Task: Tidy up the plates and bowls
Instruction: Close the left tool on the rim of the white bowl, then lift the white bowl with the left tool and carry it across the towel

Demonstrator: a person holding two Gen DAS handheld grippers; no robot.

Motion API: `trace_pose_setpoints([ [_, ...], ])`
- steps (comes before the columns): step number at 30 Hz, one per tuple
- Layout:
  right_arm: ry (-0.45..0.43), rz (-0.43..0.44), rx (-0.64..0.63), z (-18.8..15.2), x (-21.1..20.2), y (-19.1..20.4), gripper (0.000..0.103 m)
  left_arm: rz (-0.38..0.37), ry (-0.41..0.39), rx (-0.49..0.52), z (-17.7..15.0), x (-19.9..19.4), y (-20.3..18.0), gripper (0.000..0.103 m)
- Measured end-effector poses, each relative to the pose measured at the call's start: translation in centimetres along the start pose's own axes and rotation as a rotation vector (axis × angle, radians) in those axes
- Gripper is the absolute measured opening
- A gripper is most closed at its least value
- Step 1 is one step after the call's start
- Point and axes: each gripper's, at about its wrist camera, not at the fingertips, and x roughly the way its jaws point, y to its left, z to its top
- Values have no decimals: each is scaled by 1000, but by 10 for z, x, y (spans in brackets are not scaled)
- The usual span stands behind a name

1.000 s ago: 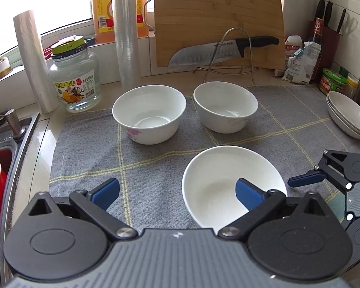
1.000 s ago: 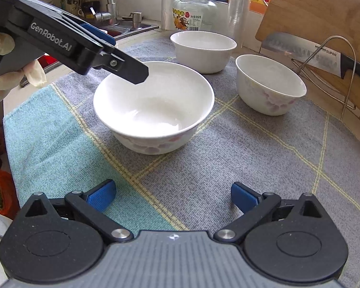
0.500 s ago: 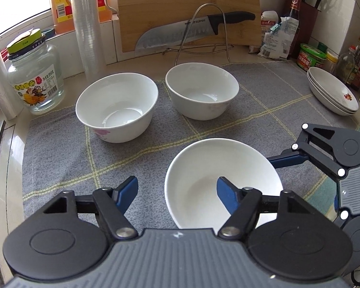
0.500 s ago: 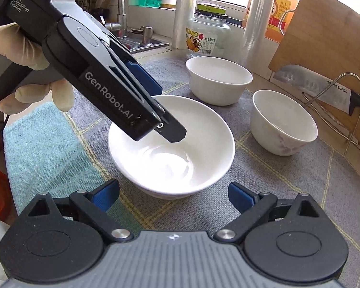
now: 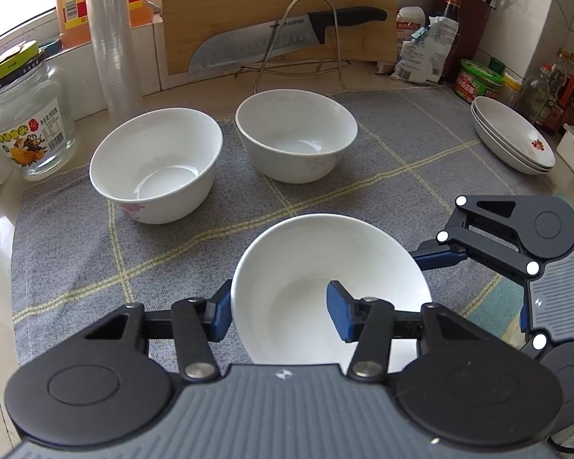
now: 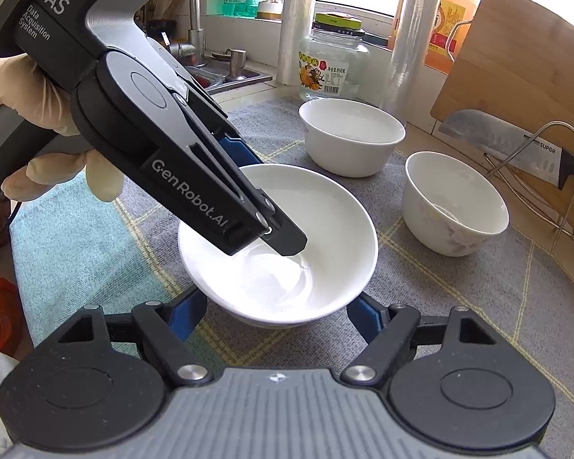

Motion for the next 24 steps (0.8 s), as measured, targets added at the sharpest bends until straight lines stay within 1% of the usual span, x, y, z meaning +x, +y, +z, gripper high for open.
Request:
trace_pose_setpoints([
  [6,6,-1,12,0,-2,0,83,-7,2,-8,0,0,1,50],
  [14,14,-5,28,-2,-13,-4,83,-23,-4,3,2,-2,-9,50],
  [24,28,-45,50,-11,-34,-18,83,-57,-21,54,16,-1,-37,50],
])
